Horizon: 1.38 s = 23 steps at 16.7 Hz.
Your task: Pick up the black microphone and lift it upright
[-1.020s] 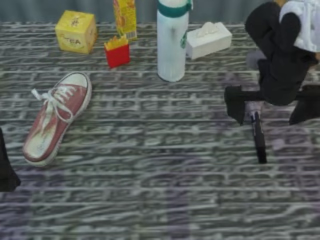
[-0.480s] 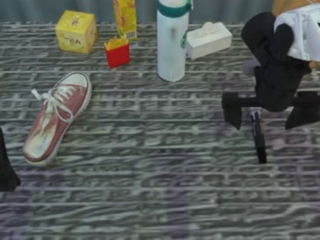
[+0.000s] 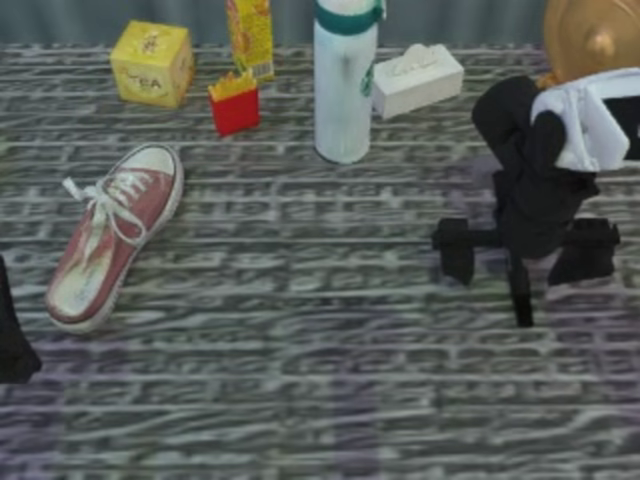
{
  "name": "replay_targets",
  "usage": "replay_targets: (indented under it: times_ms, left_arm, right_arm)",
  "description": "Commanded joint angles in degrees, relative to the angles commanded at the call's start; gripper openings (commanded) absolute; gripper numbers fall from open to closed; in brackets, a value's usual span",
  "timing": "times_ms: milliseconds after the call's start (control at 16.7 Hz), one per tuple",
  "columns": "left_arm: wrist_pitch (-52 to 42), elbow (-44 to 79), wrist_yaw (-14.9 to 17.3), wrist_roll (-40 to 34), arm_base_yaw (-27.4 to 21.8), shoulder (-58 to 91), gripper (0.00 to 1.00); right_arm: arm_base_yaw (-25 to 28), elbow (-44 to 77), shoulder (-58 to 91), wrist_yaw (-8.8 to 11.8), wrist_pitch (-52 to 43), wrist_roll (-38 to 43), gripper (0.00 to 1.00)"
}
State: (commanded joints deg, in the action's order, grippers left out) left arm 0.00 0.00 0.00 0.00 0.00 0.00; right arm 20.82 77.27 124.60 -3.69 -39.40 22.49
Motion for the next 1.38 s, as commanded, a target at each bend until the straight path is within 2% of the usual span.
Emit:
replay_targets:
  times_ms: [180, 960, 1380]
  left_arm:
    - [0.00, 0.00, 0.00, 0.00, 0.00, 0.00, 1.00]
    - [0.00, 0.00, 0.00, 0.00, 0.00, 0.00, 1.00]
    - [0.00, 0.00, 0.00, 0.00, 0.00, 0.00, 1.00]
  right_arm:
    - [0.00, 0.00, 0.01, 0.00, 0.01, 0.00, 1.00]
    - [0.00, 0.00, 0.01, 0.00, 0.01, 0.00, 0.02]
    - [0.00, 0.00, 0.01, 0.00, 0.01, 0.00, 0.00]
